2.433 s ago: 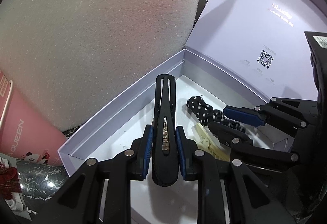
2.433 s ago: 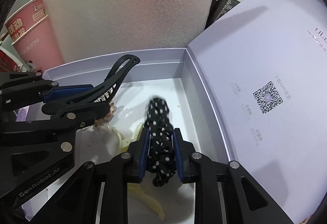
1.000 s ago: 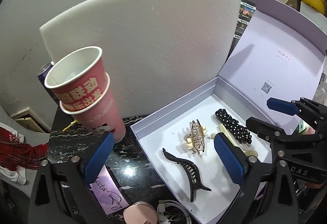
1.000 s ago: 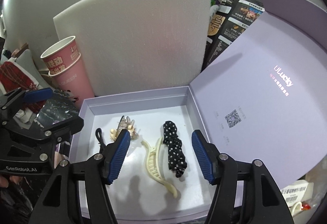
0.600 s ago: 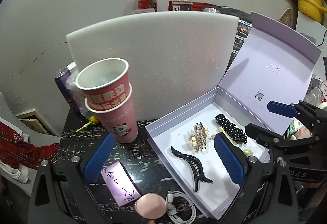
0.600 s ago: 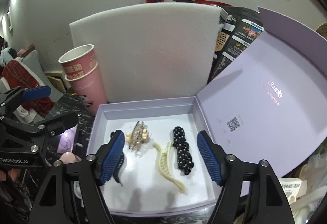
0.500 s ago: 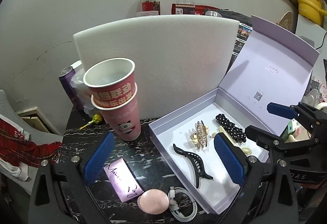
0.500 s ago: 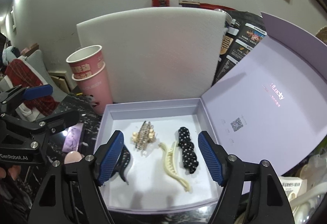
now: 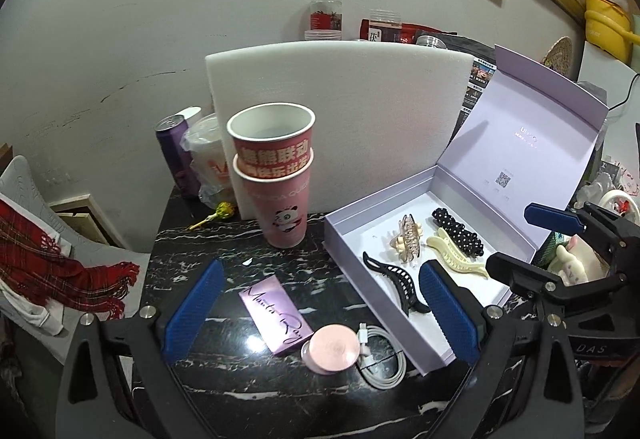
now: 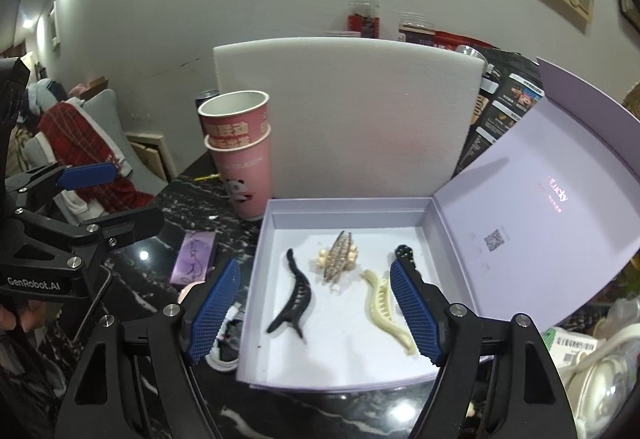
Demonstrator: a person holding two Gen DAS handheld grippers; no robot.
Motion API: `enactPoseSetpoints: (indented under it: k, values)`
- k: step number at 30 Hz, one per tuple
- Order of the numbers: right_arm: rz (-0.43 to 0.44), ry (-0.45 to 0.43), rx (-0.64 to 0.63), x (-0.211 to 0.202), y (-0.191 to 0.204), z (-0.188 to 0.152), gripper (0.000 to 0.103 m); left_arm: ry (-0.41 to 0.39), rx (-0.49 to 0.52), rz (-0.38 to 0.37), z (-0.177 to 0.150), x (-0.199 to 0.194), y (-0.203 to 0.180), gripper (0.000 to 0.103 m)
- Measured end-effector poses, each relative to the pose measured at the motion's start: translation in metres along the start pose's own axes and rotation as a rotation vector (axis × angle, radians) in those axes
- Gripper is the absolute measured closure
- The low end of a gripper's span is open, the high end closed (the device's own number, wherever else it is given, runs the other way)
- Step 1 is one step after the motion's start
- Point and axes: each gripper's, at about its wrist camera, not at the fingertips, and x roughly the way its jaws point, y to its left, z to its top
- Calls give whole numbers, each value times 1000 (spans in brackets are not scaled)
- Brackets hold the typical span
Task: Organize rigid objects
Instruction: 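Withdraw both tools from the box toward the pink compact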
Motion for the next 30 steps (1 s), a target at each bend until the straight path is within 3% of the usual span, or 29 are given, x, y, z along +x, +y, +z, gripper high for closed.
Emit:
enactPoseSetpoints:
  k: [14,30]
  values:
    - [65,-24,-12,-24,45,-22,24,4,-10,28,-34,-34,19,3]
    - [125,-23,2,-34,84,-65,24,72,-47,28,-87,-45,38,3]
